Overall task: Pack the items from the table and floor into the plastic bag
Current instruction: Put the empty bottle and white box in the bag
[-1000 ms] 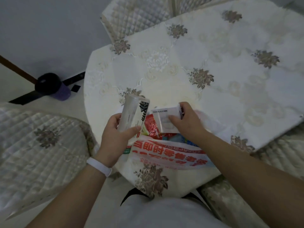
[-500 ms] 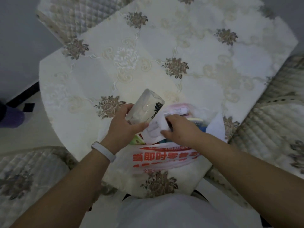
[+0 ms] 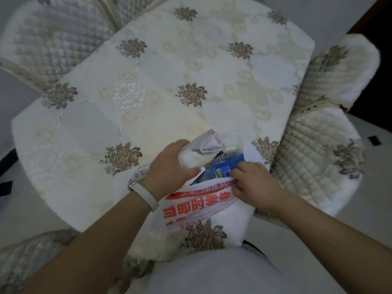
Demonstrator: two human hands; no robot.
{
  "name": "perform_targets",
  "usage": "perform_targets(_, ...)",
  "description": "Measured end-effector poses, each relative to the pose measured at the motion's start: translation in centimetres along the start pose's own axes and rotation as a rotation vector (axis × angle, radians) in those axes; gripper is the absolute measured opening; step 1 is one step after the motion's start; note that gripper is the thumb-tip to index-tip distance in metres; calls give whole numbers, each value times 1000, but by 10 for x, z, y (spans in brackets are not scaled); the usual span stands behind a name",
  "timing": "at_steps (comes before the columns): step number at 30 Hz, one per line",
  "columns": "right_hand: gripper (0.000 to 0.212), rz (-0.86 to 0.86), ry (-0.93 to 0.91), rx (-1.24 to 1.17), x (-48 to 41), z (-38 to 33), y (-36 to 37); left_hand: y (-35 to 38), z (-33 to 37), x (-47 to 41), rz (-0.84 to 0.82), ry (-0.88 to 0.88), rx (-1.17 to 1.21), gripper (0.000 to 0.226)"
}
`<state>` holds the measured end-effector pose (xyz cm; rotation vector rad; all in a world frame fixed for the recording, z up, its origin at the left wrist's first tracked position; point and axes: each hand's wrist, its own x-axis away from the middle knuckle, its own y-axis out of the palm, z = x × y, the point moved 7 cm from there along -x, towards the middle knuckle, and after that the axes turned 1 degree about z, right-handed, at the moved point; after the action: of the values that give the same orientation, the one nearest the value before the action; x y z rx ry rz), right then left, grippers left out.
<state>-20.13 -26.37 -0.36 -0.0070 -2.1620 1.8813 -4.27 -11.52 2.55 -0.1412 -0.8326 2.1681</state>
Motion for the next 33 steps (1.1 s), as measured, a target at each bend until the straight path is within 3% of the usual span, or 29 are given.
perform_targets(3, 11, 12, 85, 81, 13, 13, -6, 18, 15, -5, -51, 35, -84, 50)
perform_targets(7, 22, 52, 95, 43, 36, 14, -23, 39, 28, -7, -93, 90, -203, 44)
perform_targets(12, 17, 116, 83, -5, 69, 14, -25, 58, 30, -23, -120, 80, -300, 39)
perform_targets(17, 23, 83, 161, -46, 94, 34, -7, 66, 39, -43, -150, 126, -392, 59)
perform_targets(20, 26, 186, 238, -178, 93, 41, -16, 67, 42, -48, -175, 136, -440, 67)
perform_targets(24, 36, 331, 381, -241, 66, 53, -35, 63, 35, -46, -156, 124, -469, 62)
perform_targets(29, 40, 59, 470, -171, 0, 69, -26, 54, 22, -40, -152, 100, -459, 56)
perform_targets(33, 21, -90, 454, -146, -40, 78, -17, 54, 16, -41, -166, 65, -447, 57)
